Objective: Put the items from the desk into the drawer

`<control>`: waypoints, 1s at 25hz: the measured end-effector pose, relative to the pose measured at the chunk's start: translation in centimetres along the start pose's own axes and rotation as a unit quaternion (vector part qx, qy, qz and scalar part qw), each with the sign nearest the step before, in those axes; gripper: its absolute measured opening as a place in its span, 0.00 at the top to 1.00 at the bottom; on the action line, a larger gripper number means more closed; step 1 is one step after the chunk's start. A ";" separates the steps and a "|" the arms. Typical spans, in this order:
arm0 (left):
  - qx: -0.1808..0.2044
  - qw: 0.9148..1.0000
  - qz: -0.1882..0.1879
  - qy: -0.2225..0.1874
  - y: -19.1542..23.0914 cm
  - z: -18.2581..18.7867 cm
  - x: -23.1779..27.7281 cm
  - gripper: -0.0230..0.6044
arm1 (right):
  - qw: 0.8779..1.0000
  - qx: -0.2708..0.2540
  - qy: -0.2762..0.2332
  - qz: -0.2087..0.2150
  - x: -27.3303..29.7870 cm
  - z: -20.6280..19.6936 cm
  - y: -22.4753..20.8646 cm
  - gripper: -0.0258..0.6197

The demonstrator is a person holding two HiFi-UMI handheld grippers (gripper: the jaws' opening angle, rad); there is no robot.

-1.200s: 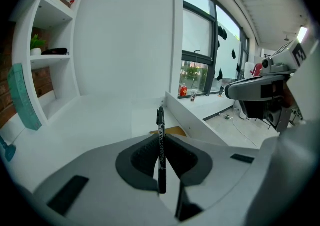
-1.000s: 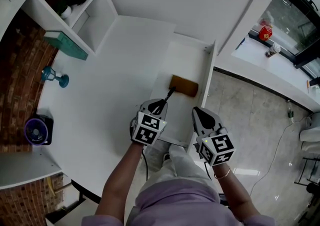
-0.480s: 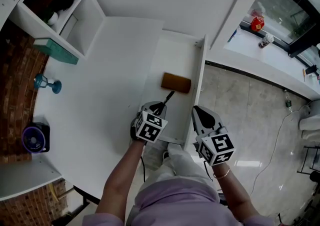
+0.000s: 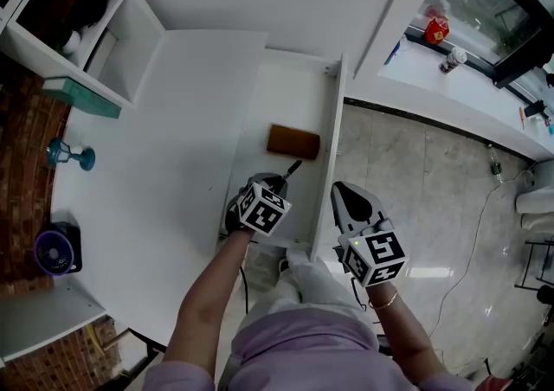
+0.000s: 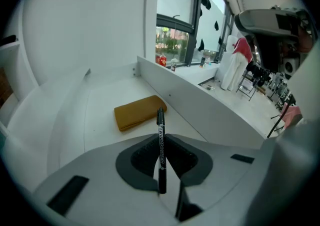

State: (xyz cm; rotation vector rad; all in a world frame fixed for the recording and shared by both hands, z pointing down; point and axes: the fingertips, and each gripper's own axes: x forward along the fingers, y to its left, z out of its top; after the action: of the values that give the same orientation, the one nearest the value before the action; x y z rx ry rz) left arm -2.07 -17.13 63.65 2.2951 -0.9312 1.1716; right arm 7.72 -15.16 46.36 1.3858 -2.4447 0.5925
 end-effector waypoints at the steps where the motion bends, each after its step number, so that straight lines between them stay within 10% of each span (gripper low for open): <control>1: 0.004 1.000 -0.002 0.005 0.0 -0.1 0.4 0.90 | 1.000 0.001 0.000 -0.002 0.0 0.0 -0.3 0.95; 25: 0.077 0.993 -0.040 0.084 -0.8 -2.3 5.5 0.90 | 1.000 0.015 0.018 -0.012 1.1 -0.6 -2.2 0.95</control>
State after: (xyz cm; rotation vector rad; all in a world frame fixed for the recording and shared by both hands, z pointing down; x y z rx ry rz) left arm -0.45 -17.26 69.39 2.2845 -0.7041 1.4198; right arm 9.11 -16.69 47.80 1.4009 -2.3981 0.6448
